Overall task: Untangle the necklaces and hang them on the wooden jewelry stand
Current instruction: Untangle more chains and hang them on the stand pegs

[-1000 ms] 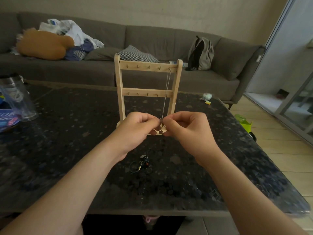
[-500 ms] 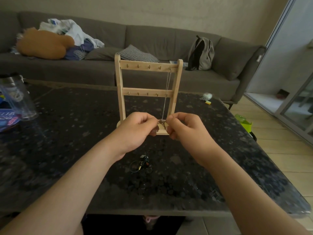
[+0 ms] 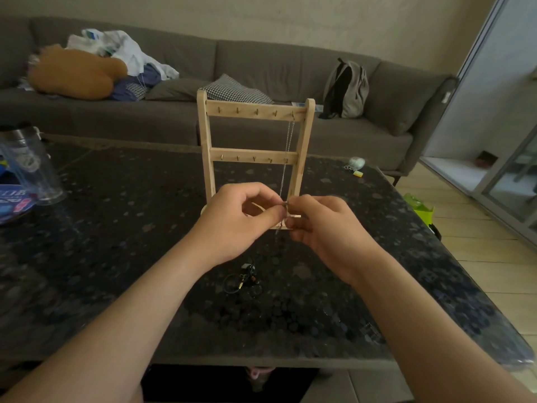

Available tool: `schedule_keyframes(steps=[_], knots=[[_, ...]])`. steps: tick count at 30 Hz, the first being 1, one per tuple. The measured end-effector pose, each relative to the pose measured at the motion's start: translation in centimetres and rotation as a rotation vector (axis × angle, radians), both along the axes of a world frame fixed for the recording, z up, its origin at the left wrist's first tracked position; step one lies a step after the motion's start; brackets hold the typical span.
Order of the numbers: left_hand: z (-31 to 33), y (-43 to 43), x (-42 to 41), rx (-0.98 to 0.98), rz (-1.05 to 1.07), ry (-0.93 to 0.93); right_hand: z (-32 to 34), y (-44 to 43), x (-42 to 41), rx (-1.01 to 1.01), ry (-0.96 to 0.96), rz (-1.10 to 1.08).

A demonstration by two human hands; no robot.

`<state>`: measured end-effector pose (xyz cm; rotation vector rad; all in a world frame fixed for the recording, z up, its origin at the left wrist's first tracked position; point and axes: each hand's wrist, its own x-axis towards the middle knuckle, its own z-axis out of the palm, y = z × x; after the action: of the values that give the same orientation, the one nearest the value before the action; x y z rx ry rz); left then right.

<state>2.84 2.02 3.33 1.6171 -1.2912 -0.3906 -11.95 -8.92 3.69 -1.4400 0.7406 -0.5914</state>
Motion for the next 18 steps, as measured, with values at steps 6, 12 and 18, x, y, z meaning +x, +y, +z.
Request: schedule_keyframes(steps=[6,12,18], knots=[[-0.31,-0.3,0.29,0.05,-0.009,0.074,-0.14,-0.06,-0.16,-0.217,0.17,-0.057],[-0.64,-0.5,0.53,0.117,0.007,0.065,-0.19,-0.13,-0.18,-0.199,0.055,-0.021],[-0.32,-0.24,0.52,0.034,-0.034,0.062,-0.06,-0.13,-0.34,-0.195,0.079,-0.059]])
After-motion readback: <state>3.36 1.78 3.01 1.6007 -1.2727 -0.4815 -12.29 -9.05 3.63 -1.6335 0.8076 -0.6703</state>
